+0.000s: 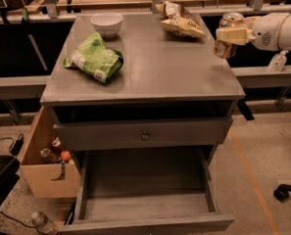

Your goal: Pick orange can from middle drawer and place on counter

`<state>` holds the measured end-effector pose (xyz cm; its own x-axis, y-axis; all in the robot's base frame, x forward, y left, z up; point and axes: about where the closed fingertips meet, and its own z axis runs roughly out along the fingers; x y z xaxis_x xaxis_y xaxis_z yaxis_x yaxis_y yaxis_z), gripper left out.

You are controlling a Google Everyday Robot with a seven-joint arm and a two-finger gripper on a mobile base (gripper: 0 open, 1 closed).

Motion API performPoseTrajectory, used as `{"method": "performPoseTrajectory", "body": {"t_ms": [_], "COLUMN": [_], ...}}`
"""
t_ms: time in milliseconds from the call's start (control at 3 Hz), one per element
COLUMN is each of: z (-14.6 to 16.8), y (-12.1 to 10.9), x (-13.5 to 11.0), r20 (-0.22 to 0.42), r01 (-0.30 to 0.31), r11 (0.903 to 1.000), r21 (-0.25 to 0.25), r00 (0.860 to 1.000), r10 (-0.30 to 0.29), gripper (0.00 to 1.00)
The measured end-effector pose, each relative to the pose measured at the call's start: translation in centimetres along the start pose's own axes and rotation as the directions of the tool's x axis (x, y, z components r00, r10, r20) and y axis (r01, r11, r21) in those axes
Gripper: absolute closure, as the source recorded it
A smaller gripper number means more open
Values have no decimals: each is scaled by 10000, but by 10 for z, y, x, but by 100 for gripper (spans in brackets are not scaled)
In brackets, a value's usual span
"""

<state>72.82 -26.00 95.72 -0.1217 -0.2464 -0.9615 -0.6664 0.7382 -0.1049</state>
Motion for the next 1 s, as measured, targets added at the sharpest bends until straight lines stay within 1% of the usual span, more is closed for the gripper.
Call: {"method": "performPoseTrajectory", "body": {"t_ms": [333, 667, 1000], "z": [32, 51, 54], "y": [1, 5, 6], "x": [29, 54, 58], "r20": [219, 461, 467], "r01": [-406, -604, -636], "r11": [9967, 9914, 9904], "r21": [-706, -1164, -1230], "r00": [9989, 9967, 9965], "r10": [422, 661, 698], "gripper": [100, 100, 85]}}
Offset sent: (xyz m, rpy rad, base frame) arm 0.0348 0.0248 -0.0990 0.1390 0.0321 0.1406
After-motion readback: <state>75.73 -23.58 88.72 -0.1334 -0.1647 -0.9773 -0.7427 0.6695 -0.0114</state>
